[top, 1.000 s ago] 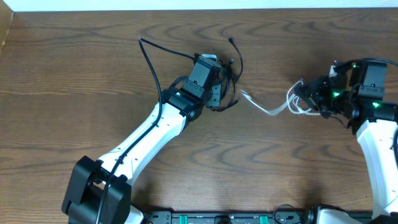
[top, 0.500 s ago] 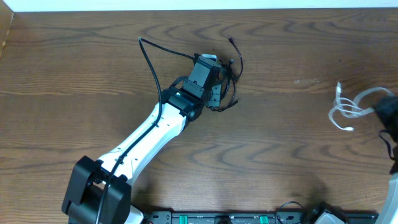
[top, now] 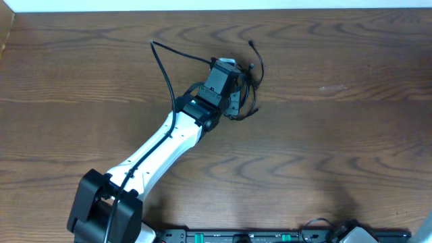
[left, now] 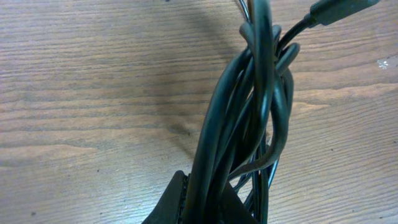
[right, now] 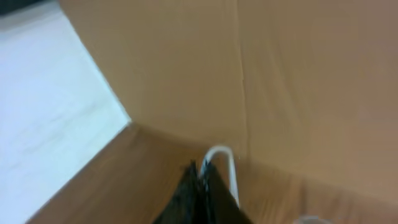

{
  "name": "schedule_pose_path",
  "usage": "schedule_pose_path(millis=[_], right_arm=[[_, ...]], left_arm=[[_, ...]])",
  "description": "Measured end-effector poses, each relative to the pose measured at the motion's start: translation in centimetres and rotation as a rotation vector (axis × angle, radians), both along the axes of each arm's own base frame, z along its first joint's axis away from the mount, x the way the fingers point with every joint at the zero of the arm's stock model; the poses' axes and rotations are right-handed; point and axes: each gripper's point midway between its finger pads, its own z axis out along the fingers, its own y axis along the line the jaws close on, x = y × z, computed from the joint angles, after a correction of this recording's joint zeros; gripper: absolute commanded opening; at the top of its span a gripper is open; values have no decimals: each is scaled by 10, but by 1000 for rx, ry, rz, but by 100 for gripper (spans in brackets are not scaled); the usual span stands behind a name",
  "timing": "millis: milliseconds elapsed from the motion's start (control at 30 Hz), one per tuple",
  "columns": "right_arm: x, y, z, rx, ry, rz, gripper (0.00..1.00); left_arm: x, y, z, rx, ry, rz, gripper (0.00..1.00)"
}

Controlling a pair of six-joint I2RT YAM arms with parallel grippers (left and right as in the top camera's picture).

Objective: Untangle cables
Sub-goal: 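Pull the white cable right and off the table with the right gripper, then bring the right gripper back toward the black bundle held by the left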

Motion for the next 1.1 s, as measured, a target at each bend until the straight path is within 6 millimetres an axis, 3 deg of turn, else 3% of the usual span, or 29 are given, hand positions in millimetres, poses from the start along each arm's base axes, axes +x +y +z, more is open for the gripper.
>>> schedule_pose_path(millis=[67,200,367,400,433,500,567,600,633,667,833,1000,1100], right_arm=[[9,-18,-12,-89,122,-13,1],[2,-49,-34,-130,237,-81,1],[-19,-84,-113,7,421,-123,1],[-26,-90,-136,52,468,-130,2],[-31,-93,-147,75,489,-136,6],[-48,-102,-167,129,517,-169,26],[-60,-107,-170,163,490,-201,61],[-65,-109,-172,187,459,-211,69],[-67,-108,-176,216,437,-201,89],[-65,-106,-180,243,414,-182,99],[-41,-72,-207,452,310,-38,99],[-2,-14,-225,695,195,177,99],[33,32,-221,785,148,373,99]], left_arm=[[0,0,0,-1,-1,0,7],[0,0,1,-3,-1,2,8],[0,0,1,-3,-1,2,8],[0,0,1,-4,-1,2,8],[0,0,1,-4,-1,2,8],[0,0,1,-3,-1,2,8],[0,0,1,-3,-1,2,8],[0,0,1,-4,-1,2,8],[0,0,1,-4,-1,2,8],[0,0,1,-3,-1,2,8],[0,0,1,-4,-1,2,8],[0,0,1,-3,-1,2,8],[0,0,1,-3,-1,2,8]])
